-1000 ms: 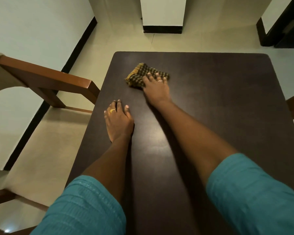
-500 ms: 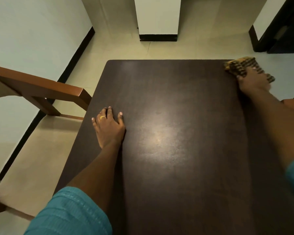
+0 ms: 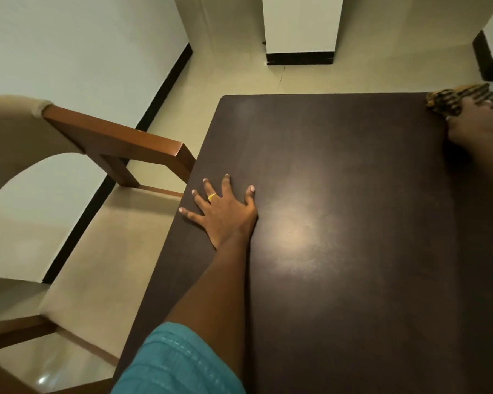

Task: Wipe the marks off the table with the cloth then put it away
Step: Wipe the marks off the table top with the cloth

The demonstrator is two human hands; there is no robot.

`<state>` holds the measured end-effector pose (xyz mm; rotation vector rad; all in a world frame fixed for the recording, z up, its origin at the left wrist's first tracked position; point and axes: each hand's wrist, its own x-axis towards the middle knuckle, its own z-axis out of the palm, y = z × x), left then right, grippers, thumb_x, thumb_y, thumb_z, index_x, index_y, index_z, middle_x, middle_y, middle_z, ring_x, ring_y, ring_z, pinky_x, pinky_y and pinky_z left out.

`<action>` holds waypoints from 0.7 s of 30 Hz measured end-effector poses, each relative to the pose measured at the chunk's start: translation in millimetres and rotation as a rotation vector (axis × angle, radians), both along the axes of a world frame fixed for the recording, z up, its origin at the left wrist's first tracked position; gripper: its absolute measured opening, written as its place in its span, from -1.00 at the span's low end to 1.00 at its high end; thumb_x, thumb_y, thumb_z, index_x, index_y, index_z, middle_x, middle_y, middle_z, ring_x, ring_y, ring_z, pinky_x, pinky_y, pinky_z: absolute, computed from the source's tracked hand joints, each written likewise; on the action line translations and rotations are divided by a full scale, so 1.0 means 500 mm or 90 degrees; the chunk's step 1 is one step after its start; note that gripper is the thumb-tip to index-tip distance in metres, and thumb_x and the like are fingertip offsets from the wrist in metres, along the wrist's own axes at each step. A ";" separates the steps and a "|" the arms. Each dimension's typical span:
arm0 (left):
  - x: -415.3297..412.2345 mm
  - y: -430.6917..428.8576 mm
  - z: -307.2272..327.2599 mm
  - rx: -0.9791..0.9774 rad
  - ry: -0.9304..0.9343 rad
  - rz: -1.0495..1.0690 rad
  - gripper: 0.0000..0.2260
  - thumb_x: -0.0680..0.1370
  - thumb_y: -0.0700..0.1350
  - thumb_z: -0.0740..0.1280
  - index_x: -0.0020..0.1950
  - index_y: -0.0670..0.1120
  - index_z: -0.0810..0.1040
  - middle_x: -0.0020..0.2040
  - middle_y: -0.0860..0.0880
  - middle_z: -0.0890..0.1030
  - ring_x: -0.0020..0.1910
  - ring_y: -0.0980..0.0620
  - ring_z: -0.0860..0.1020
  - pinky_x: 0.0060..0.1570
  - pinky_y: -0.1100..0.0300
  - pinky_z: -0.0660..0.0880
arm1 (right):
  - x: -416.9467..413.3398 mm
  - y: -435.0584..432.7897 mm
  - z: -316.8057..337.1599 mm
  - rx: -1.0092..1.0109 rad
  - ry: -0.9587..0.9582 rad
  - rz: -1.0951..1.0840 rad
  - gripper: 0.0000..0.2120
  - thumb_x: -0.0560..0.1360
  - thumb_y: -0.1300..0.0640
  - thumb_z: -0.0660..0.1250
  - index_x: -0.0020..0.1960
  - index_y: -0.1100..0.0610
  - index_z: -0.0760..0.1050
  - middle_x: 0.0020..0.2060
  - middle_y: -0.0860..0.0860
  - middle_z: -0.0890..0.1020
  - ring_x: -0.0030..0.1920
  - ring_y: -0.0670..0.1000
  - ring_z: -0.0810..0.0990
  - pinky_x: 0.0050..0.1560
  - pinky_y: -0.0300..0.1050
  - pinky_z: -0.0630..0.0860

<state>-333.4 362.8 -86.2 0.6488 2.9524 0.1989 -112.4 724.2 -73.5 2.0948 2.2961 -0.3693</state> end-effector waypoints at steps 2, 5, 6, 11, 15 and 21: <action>0.002 0.002 0.000 0.003 -0.011 -0.002 -0.39 0.50 0.36 -0.05 0.50 0.14 0.06 0.56 -0.11 0.02 0.52 -0.24 -0.08 0.30 -0.43 -0.25 | -0.050 -0.011 -0.001 0.008 -0.019 0.034 -0.60 0.61 0.08 0.14 0.40 0.15 0.21 0.44 0.31 0.19 0.44 0.40 0.14 0.40 0.39 0.09; -0.003 0.001 0.003 0.015 -0.032 -0.009 -0.37 0.49 0.37 -0.04 0.51 0.13 0.03 0.56 -0.10 -0.01 0.52 -0.23 -0.11 0.31 -0.43 -0.24 | -0.149 -0.030 -0.005 0.004 -0.007 0.099 -0.58 0.62 0.07 0.13 0.43 0.13 0.18 0.47 0.28 0.16 0.46 0.39 0.08 0.41 0.41 0.01; -0.006 -0.002 0.002 0.019 -0.035 -0.008 -0.36 0.50 0.37 -0.04 0.51 0.13 0.02 0.56 -0.10 -0.02 0.52 -0.23 -0.12 0.32 -0.42 -0.23 | -0.189 -0.043 -0.009 0.002 -0.001 0.130 -0.57 0.61 0.07 0.12 0.44 0.13 0.18 0.46 0.28 0.17 0.46 0.39 0.09 0.42 0.41 0.00; -0.003 -0.002 -0.003 0.032 -0.042 -0.020 -0.37 0.51 0.34 -0.03 0.51 0.10 0.02 0.56 -0.11 -0.03 0.52 -0.24 -0.12 0.35 -0.39 -0.19 | -0.379 -0.134 -0.001 -0.028 0.034 0.226 -0.59 0.64 0.04 0.01 0.48 -0.01 0.15 0.51 0.18 0.13 0.50 0.36 -0.01 0.43 0.40 -0.11; -0.011 0.001 -0.012 0.050 -0.041 -0.028 -0.41 0.54 0.31 -0.08 0.51 0.10 0.02 0.56 -0.10 -0.04 0.52 -0.24 -0.12 0.36 -0.38 -0.19 | -0.519 -0.215 0.010 -0.043 0.047 0.319 -0.59 0.65 0.05 -0.02 0.49 -0.05 0.13 0.53 0.15 0.11 0.51 0.34 -0.04 0.43 0.39 -0.13; -0.004 -0.005 -0.009 0.148 -0.060 0.004 -0.43 0.57 0.23 -0.13 0.52 0.01 -0.05 0.56 -0.07 0.05 0.53 -0.18 -0.06 0.41 -0.30 -0.16 | -0.657 -0.354 0.002 -0.055 0.036 0.556 -0.52 0.64 0.06 0.04 0.53 -0.04 0.04 0.55 0.08 0.04 0.52 0.31 -0.05 0.44 0.39 -0.11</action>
